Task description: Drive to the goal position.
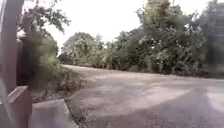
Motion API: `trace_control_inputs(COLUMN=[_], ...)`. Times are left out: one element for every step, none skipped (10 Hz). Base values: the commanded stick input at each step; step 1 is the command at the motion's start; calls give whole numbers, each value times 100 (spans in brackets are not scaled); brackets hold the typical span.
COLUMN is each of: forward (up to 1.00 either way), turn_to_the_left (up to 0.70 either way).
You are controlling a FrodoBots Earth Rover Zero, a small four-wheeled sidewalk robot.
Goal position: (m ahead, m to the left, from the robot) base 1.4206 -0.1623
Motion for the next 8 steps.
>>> trace_control_inputs(forward=[70, 70, 70, 70, 70, 70, 70, 70], turn_to_the_left=[0, 1, 3, 4, 6, 8, 9, 11])
